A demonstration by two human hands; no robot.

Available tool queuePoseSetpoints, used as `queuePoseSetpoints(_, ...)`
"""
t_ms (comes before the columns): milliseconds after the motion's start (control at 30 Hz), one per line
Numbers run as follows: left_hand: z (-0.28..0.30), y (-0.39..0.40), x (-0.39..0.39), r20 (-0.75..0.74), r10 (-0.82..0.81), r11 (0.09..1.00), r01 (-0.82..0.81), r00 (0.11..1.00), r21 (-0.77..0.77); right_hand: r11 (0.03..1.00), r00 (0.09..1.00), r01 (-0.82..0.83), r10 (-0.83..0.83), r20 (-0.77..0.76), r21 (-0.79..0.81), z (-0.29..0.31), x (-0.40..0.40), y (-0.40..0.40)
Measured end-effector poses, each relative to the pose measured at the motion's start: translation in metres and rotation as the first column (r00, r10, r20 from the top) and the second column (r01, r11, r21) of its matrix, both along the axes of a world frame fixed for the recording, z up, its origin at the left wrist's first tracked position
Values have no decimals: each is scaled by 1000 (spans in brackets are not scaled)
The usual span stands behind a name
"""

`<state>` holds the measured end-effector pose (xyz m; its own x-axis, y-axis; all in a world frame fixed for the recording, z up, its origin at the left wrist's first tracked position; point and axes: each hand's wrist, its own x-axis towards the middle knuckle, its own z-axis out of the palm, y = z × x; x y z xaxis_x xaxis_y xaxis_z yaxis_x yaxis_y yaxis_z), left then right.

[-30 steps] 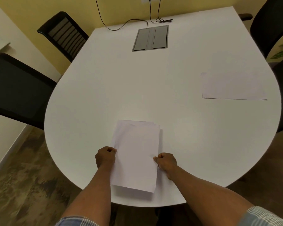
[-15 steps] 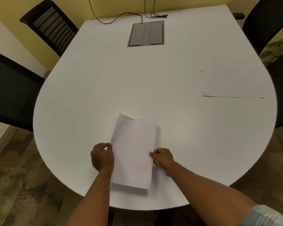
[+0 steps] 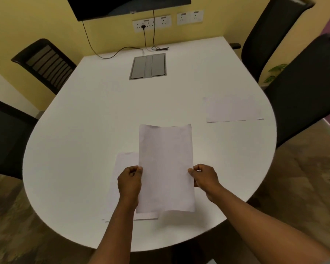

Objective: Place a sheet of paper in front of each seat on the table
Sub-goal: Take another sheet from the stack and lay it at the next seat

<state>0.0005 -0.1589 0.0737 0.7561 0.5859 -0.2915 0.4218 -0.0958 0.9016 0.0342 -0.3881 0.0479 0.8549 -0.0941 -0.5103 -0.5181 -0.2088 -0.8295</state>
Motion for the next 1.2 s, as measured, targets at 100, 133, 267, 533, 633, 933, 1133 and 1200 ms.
queuePoseSetpoints(100, 11, -42, -3, 11, -34, 990, 35, 999, -136, 998, 997, 55, -55, 57, 5, 16, -10, -54)
queuePoseSetpoints(133, 14, -58, -6, 13, -37, 980, 39, 999, -194, 998, 995, 67, -66, 76, 0, 21, -15, -73)
queuePoseSetpoints(267, 27, -132, -16, 41, -79, 936, 88, 996, -342, 991, 979, 131, -127, 158, -15, 42, -37, -154)
queuePoseSetpoints(533, 57, -294, -25, 161, -336, 848, 372, 928, -376, 916, 862, 389, -399, 312, 95, 87, -94, -314)
queuePoseSetpoints(633, 73, -347, -16, 214, -406, 802, 459, 889, -384, 873, 800, 473, -483, 354, 123, 102, -104, -363)
queuePoseSetpoints(933, 124, -482, 69, 349, -536, 687, 637, 769, -349, 795, 659, 576, -588, 468, 188, 144, -56, -495)
queuePoseSetpoints(1133, 159, -563, 169, 435, -564, 654, 701, 702, -284, 804, 618, 561, -567, 545, 200, 184, 40, -572)
queuePoseSetpoints(1200, 172, -587, 205, 462, -557, 646, 710, 690, -281, 807, 609, 552, -563, 559, 211, 199, 74, -593)
